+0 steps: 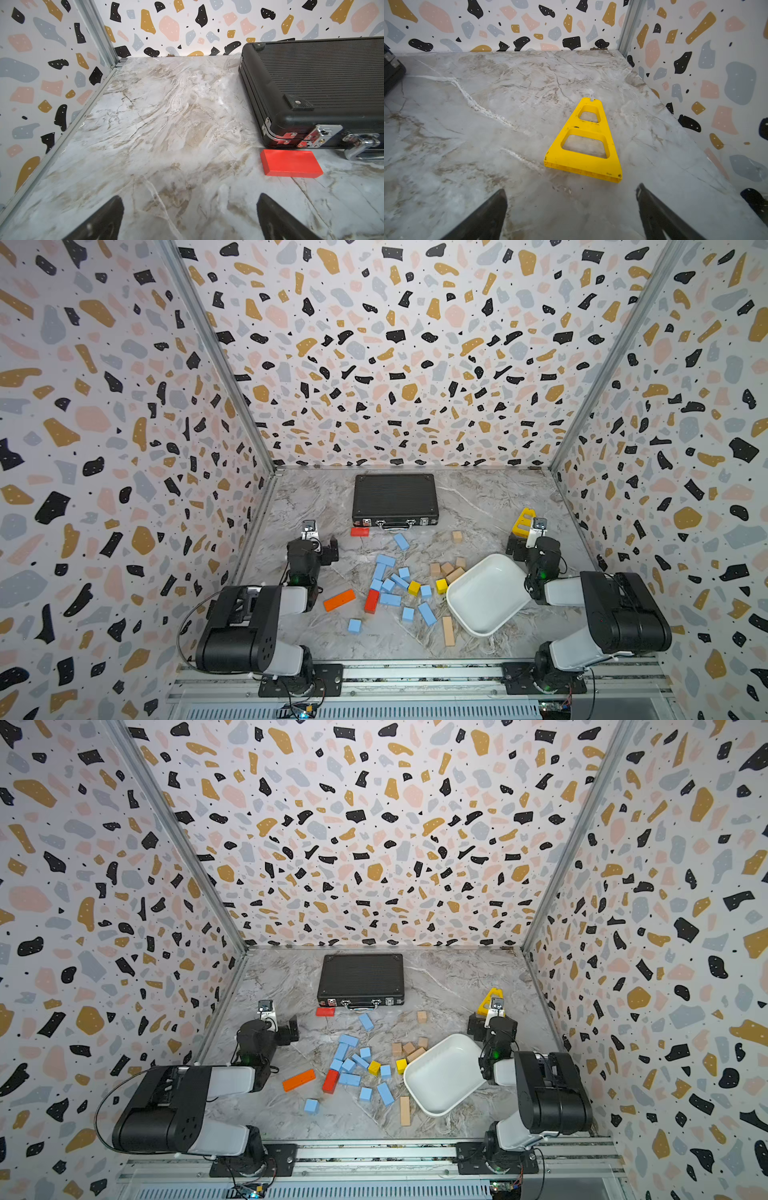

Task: Pick out the blue building blocks
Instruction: Adjust the storage box at the center of the board.

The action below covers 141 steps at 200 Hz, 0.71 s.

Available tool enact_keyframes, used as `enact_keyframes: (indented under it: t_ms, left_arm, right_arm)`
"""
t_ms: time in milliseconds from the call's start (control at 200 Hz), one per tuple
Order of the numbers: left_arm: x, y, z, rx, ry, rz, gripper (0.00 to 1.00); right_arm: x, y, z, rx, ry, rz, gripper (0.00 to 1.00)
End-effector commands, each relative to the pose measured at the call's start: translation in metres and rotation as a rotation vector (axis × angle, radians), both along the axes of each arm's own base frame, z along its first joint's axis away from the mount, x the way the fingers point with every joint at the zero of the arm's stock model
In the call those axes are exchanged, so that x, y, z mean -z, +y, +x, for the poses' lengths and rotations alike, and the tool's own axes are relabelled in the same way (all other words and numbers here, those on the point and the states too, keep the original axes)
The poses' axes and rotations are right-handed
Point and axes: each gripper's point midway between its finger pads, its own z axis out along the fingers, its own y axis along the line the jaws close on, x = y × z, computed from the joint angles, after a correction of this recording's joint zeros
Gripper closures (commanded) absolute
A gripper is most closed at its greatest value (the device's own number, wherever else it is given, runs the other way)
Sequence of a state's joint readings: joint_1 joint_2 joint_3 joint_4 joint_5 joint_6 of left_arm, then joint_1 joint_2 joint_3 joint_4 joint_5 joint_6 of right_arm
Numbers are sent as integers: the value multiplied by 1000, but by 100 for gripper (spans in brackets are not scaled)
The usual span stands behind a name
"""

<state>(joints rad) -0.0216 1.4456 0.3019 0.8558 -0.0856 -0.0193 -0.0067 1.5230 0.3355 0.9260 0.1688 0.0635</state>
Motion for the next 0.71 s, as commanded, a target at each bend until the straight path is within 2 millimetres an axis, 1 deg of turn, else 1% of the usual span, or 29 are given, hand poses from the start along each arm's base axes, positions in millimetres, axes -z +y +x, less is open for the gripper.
enact_keyframes:
  t_ms: [0,305,410,576,701]
  left_arm:
    - [-13,-2,7,11,-40,-5,0]
    - [-13,-3,7,20,-39,-4,0]
    - [-13,-3,7,19,-38,-5,0]
    - [-12,-3,7,19,-36,-5,0]
    - [-14,-5,6,25,-44,-6,0]
  right_arm:
    - [-1,-2,-1,11,1,4,0]
    - [-1,-2,-1,11,1,5,0]
    - [1,11,3,-72,24,10,0]
    - [3,11,3,-74,28,12,0]
    - [0,12,3,-78,17,12,0]
